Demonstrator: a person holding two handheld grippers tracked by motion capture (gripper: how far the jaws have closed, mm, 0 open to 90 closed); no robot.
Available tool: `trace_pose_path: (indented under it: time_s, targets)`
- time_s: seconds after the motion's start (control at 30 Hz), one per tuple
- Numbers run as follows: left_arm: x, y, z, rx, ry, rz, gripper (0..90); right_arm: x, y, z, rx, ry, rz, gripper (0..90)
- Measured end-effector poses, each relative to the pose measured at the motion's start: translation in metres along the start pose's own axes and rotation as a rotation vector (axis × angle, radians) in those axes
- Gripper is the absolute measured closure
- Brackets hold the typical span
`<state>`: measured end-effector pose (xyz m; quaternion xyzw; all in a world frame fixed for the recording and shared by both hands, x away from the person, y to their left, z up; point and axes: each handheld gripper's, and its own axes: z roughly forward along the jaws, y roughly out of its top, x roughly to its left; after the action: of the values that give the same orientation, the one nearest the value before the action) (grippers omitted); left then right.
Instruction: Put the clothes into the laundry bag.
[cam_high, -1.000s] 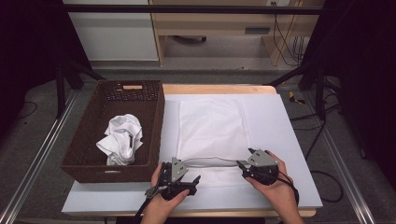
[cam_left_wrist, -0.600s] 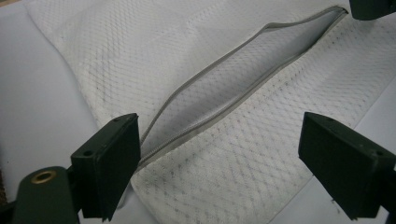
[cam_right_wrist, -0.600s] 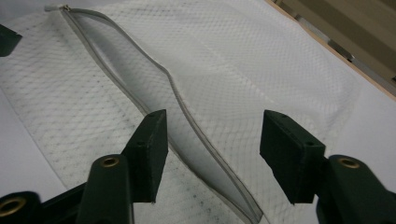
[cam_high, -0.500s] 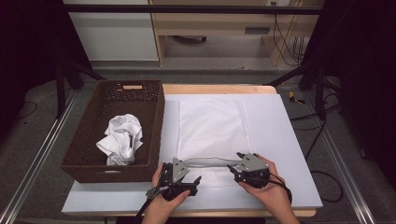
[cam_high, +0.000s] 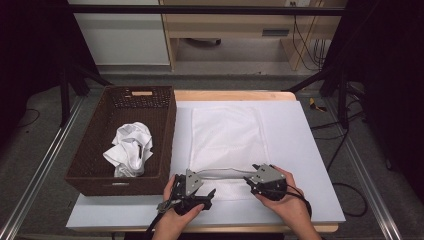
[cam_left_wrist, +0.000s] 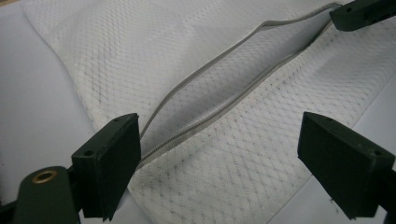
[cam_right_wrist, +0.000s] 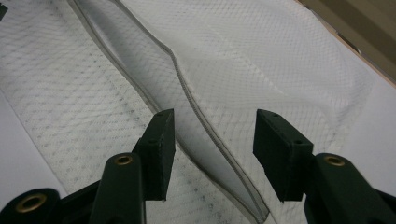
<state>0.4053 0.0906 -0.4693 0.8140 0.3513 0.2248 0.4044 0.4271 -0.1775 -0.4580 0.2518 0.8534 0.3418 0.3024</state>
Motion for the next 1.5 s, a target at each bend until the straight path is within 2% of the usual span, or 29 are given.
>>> trace_pose_path:
  time_s: [0.17, 0.37, 0.4, 0.43, 0.47, 0.5, 0.6, 0.63, 0.67, 0.7, 0.73, 0.77, 0.8, 0.87, 0.97, 1.13, 1.37, 1.5]
  targets:
    - [0.0, 0.0, 0.0, 0.0, 0.001, -0.002, 14.0, 0.003, 0.004, 0.007, 0.013, 0.006, -0.037, 49.0]
    - [-0.001, -0.001, -0.002, -0.003, -0.003, -0.001, 14.0, 0.001, 0.017, 0.012, 0.016, 0.022, -0.047, 46.5]
    - [-0.002, 0.0, -0.002, -0.003, -0.004, -0.001, 14.0, -0.002, 0.028, 0.015, 0.045, 0.061, -0.055, 45.5]
    - [-0.001, 0.0, -0.002, -0.003, -0.003, 0.0, 14.0, -0.002, 0.028, 0.015, 0.045, 0.061, -0.055, 45.5]
    - [-0.001, 0.0, -0.002, -0.003, -0.003, -0.002, 14.0, -0.003, 0.038, 0.021, 0.094, 0.075, -0.1, 41.4]
    - [-0.001, -0.001, -0.003, -0.006, -0.002, -0.004, 14.0, -0.003, 0.041, 0.025, 0.109, 0.071, -0.125, 39.9]
    - [0.0, -0.001, -0.004, -0.011, 0.001, -0.01, 14.0, -0.002, 0.046, 0.03, 0.119, 0.084, -0.122, 36.9]
    - [0.0, -0.001, -0.005, -0.012, -0.001, -0.011, 14.0, 0.001, 0.044, 0.033, 0.069, 0.08, -0.099, 36.3]
    - [0.001, 0.0, -0.005, -0.011, -0.006, -0.01, 14.0, 0.001, 0.04, 0.036, 0.056, 0.069, -0.097, 37.7]
    - [0.001, 0.001, -0.005, -0.013, -0.01, -0.009, 14.1, 0.004, 0.037, 0.038, 0.082, 0.066, -0.093, 36.1]
    - [0.001, 0.001, -0.005, -0.013, -0.01, -0.009, 14.0, 0.004, 0.037, 0.038, 0.082, 0.066, -0.093, 36.1]
    - [0.0, 0.002, -0.004, -0.016, -0.01, -0.005, 14.0, 0.005, 0.034, 0.039, 0.094, 0.076, -0.13, 36.3]
    - [0.0, 0.002, -0.004, -0.015, -0.012, -0.001, 14.1, 0.005, 0.031, 0.04, 0.095, 0.067, -0.144, 37.6]
    - [0.0, 0.003, -0.004, -0.015, -0.012, -0.001, 14.1, 0.002, 0.026, 0.039, 0.099, 0.064, -0.103, 41.5]
    - [0.0, 0.003, -0.005, -0.018, -0.012, 0.0, 14.1, -0.002, 0.023, 0.037, 0.087, 0.063, -0.089, 45.5]
    - [-0.001, 0.003, -0.005, -0.018, -0.013, 0.001, 14.1, -0.004, 0.02, 0.039, 0.097, 0.055, -0.073, 53.1]
    - [0.0, 0.003, -0.004, -0.016, -0.012, 0.0, 14.1, -0.003, 0.019, 0.038, 0.093, 0.043, -0.085, 61.0]
    - [0.0, 0.003, -0.004, -0.016, -0.012, 0.001, 14.1, -0.002, 0.018, 0.039, 0.107, 0.042, -0.091, 61.5]
